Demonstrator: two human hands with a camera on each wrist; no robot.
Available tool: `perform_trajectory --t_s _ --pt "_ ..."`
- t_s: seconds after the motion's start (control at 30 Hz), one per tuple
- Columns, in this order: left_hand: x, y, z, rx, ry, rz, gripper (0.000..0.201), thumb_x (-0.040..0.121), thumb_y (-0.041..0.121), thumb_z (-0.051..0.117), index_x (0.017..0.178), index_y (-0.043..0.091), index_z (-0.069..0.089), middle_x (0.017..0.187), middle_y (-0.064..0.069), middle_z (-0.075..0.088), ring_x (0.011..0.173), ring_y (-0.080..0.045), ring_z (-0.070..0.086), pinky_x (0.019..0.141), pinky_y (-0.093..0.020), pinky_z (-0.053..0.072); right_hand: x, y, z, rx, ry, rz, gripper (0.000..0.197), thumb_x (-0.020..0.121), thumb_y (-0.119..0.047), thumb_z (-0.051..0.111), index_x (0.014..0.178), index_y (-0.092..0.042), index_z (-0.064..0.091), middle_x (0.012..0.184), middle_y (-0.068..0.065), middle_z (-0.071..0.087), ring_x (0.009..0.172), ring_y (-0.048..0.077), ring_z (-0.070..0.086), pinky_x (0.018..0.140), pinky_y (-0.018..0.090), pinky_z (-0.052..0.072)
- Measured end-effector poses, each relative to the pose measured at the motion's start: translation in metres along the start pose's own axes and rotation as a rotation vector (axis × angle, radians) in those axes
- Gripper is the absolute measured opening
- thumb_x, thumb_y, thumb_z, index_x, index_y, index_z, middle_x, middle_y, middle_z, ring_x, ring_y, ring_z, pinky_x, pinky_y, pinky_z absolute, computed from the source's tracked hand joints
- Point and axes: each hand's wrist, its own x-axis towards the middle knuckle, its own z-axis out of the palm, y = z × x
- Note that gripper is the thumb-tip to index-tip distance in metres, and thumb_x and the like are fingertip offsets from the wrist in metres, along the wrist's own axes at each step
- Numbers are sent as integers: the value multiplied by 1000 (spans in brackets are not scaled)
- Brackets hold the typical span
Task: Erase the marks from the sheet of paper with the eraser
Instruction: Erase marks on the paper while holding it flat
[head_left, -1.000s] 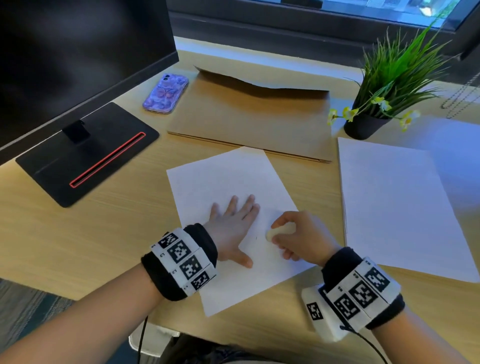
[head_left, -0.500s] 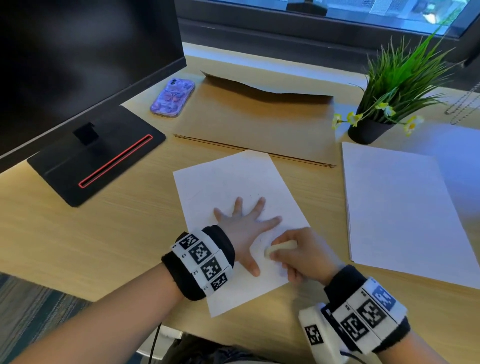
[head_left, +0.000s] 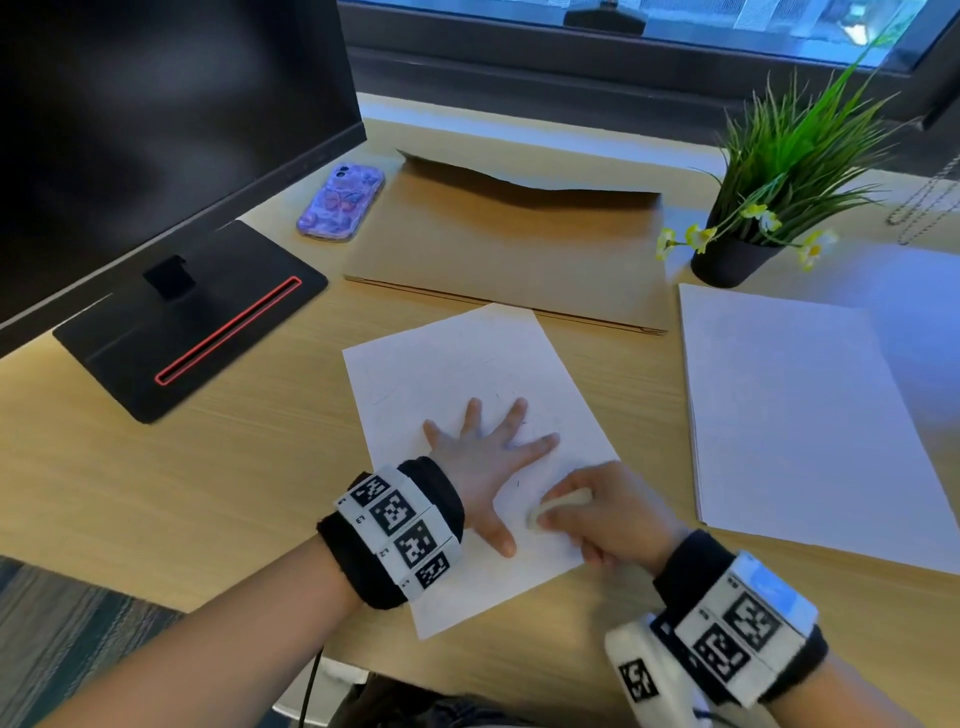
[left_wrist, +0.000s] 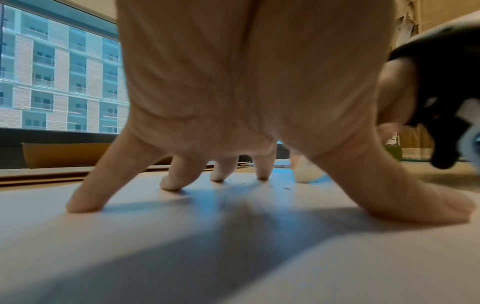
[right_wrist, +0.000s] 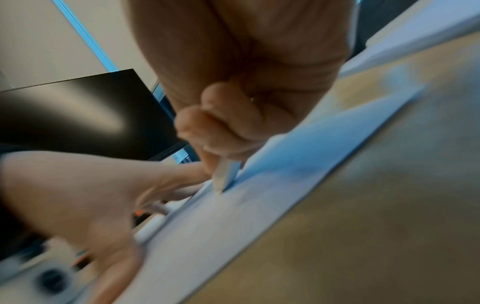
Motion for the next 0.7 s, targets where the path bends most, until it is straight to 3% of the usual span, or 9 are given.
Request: perform_trajectory --t_s 0.07,0.13,0.23,0.3,0.4,0.5,0.63,0.7 --pt "0 0 0 -2 -5 -5 120 68 53 76 144 45 -16 152 2 -31 139 -45 -15 99 -75 17 8 -1 -13 68 177 1 18 81 -17 72 95 -12 62 46 -1 54 31 9 46 37 20 38" --pt "-1 0 0 -1 -7 -6 119 68 53 76 144 45 -16 152 2 -31 139 -45 -16 99 -75 17 8 -2 -14 67 248 -16 19 82 -18 72 96 -12 61 55 2 55 33 9 46 36 19 37" --pt "-1 0 -1 -7 -9 -4 120 68 52 76 144 45 -16 152 2 -32 139 -45 -16 98 -75 16 -5 -1 3 -90 96 -35 18 83 -20 69 98 -15 60 65 2 55 40 9 49 36 19 39" --pt "0 0 0 1 -9 -3 120 68 53 76 144 45 -17 152 2 -32 139 -45 -17 98 -74 17 -8 -2 8 -134 -15 -26 18 83 -21 69 97 -15 60 59 0 55 36 10 47 37 19 39" --pt "0 0 1 6 -9 -1 120 68 54 75 143 45 -18 152 1 -32 139 -45 -16 99 -74 16 5 -5 -6 -64 76 -5 20 82 -19 70 100 -13 62 51 0 56 33 9 47 37 20 39" --pt "1 0 1 6 -19 -3 121 69 54 75 144 44 -19 151 0 -33 139 -46 -18 99 -74 15 10 -7 -12 11 190 -15 22 84 -17 69 104 -9 62 56 4 58 32 8 47 36 19 38" --pt "0 1 -1 7 -33 3 121 70 52 75 145 40 -20 151 -1 -34 138 -46 -19 99 -74 14 -8 -4 6 -94 -61 0 17 84 -20 69 99 -15 62 51 -2 57 32 6 46 38 18 38" --pt "0 1 0 5 -28 14 121 71 51 74 145 36 -21 151 -3 -34 138 -47 -20 103 -71 10 -5 -5 3 -78 -78 14 17 83 -19 70 98 -14 63 49 -4 56 33 7 46 38 18 38"
